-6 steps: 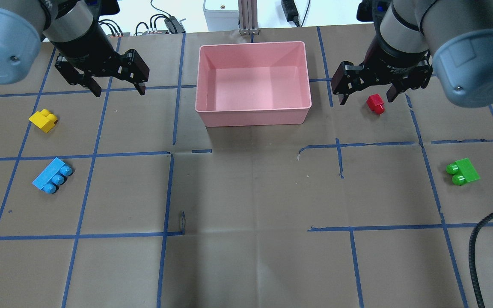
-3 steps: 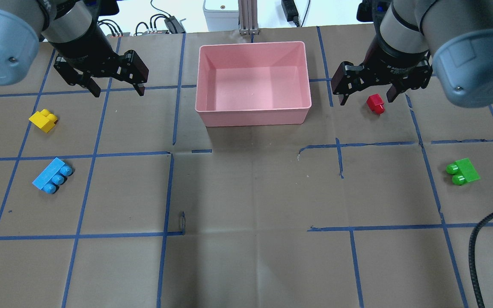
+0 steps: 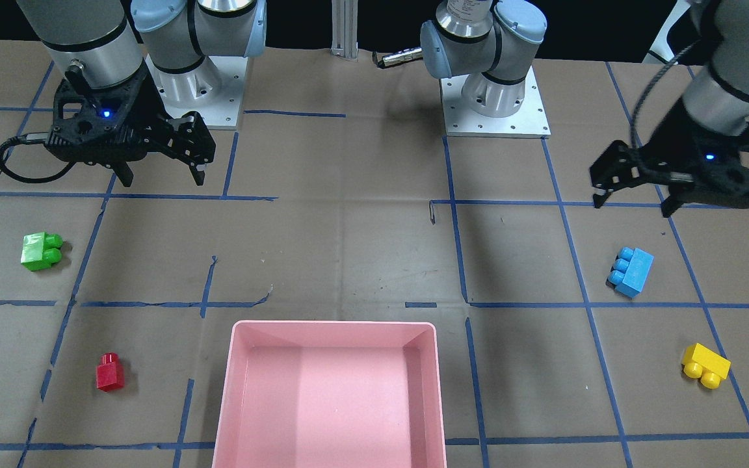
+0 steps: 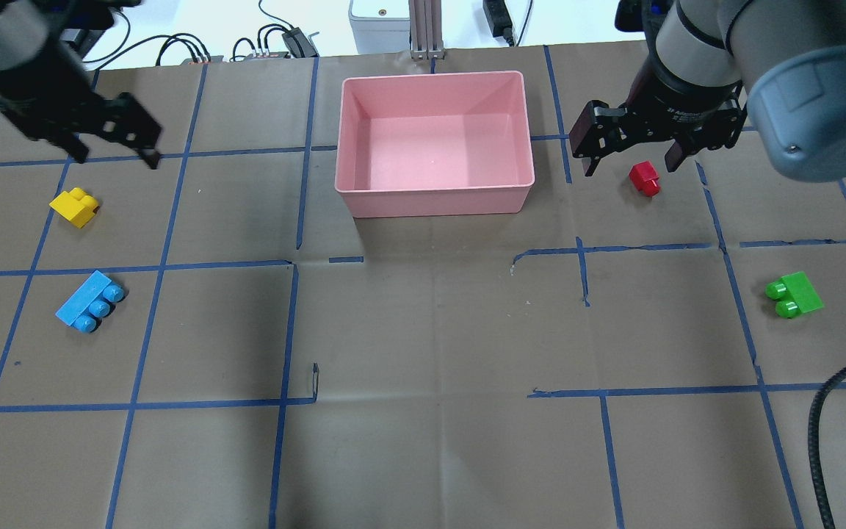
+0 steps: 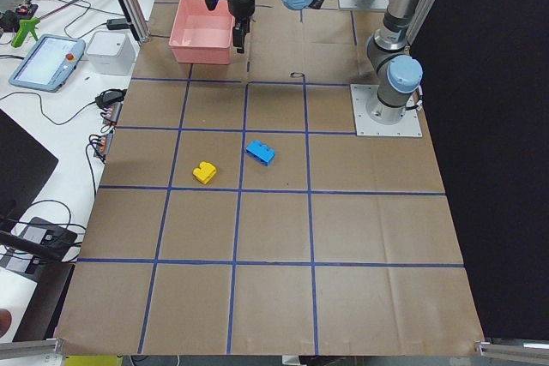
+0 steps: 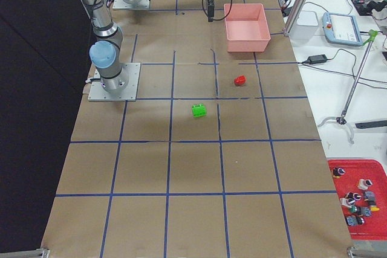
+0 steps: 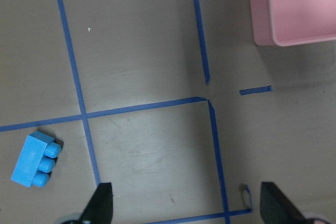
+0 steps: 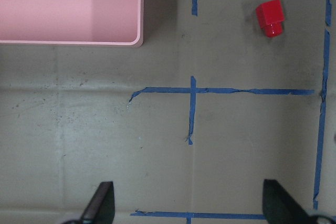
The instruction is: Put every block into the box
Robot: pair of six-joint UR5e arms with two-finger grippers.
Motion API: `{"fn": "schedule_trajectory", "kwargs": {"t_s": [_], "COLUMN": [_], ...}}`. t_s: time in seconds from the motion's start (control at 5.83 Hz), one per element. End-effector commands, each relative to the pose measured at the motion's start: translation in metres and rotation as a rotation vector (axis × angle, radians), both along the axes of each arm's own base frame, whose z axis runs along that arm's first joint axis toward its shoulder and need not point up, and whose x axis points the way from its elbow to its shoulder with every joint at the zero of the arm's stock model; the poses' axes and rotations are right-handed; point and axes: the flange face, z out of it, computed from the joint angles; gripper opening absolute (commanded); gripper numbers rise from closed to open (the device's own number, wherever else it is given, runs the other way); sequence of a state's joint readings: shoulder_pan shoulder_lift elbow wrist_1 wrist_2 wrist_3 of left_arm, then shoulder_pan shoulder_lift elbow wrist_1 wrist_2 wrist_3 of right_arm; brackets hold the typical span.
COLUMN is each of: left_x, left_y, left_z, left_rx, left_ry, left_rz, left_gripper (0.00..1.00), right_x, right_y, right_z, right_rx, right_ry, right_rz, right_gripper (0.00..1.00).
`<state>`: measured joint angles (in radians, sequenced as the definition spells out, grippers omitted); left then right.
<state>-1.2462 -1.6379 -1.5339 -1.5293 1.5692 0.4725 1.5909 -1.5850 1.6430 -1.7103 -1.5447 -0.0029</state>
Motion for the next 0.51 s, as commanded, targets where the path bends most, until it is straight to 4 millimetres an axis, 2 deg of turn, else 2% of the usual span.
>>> {"fn": "schedule_trajectory", "kwargs": {"t_s": [0.0,0.17,0.34], "left_x": [0.104,0.139,0.172], "left_y": [0.012,0.013,0.013], "left_z": [-0.01,-0.025,-0.044], "left_rx": [0.015,0.027,0.031], "left_ry": [0.004,0.016,0.025], "left_rz": [-0.057,-0.121,-0.183], "left_gripper": [0.99,0.99,0.99], "right_x": [-0.007,-0.036,-0.099], "right_y": [-0.002,-0.011,-0.013], "right_z": [-0.008,-0.009,-0.024], "right_rx": [0.006,-0.021,0.002], "right_ry": [0.0,0.029,0.023], "right_rz": [0.0,0.063,0.098], "right_gripper": [1.0,1.0,0.99]}}
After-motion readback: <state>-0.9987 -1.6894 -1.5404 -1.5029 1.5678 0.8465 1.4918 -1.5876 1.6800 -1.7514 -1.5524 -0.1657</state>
